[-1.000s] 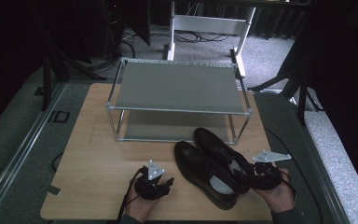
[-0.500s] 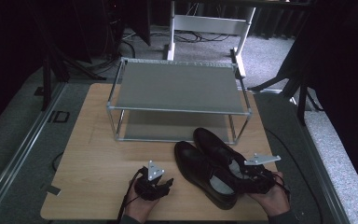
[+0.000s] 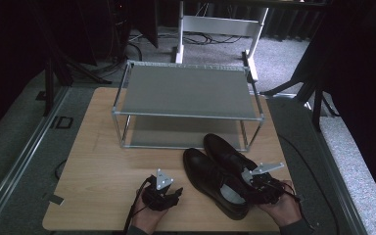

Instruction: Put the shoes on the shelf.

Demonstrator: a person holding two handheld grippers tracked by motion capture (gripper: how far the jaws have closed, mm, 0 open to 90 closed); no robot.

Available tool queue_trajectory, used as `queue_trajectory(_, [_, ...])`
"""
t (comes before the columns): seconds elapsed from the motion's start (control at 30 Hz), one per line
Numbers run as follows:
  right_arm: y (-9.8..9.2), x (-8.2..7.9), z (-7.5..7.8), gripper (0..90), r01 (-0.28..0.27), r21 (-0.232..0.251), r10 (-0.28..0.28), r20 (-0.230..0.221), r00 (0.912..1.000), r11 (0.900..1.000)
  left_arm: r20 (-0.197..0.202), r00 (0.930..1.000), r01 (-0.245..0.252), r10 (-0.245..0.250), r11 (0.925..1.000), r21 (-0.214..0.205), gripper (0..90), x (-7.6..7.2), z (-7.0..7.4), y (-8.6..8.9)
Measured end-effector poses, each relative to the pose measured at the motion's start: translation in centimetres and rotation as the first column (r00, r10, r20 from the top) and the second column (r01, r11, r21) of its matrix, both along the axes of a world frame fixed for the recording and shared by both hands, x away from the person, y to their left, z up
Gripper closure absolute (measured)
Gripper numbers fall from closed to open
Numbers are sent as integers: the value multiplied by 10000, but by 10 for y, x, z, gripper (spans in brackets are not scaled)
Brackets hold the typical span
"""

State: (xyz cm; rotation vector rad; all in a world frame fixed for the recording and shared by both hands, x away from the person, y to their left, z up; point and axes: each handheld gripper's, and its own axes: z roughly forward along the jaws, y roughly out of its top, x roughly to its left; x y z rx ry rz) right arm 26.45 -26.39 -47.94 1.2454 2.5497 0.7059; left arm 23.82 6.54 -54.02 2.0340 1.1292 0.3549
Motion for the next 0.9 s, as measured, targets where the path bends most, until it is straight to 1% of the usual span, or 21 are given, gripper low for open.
queue_trajectory(0.1, [2,3,-2,442,14,-27,-15,-221,9998,10000,-3,10000,-9,9,10000,-20,511,0,0,0])
queue_trajectory(0.17, [3,4,-3,491,-37,101,41,-399,9992,9999,-6,10000,-26,26,10000,-32,511,0,0,0])
queue_trajectory(0.3, [5,6,-4,595,-56,-112,51,-450,9990,9999,-7,10000,-42,42,10000,-40,511,-1,-1,0])
queue_trajectory(0.37, [5,6,-3,700,-125,73,128,-411,9991,9999,-5,10000,-39,39,10000,-44,511,-1,-1,0])
queue_trajectory(0.4, [5,7,-3,742,-153,235,164,-471,9988,9996,-11,10000,-30,30,10000,-33,511,-1,-1,0])
queue_trajectory(0.43, [6,7,-4,758,-180,321,196,-503,9985,9993,-22,10000,-36,36,10000,-42,511,-1,-1,0])
queue_trajectory(0.53, [6,6,-4,786,-95,338,108,-390,9992,9994,-8,10000,-33,33,10000,-40,511,-1,-1,0])
queue_trajectory(0.6, [4,6,-4,795,62,513,-43,-360,9993,9987,-5,10000,-52,52,10000,-38,511,0,-1,0])
queue_trajectory(0.67, [3,6,-5,801,159,671,-140,-283,9995,9976,-3,10000,-64,64,10000,-40,511,0,-1,1])
queue_trajectory(0.9, [2,4,-5,810,296,824,-290,-76,9995,9962,7,10000,-97,97,9999,-49,511,0,0,2])
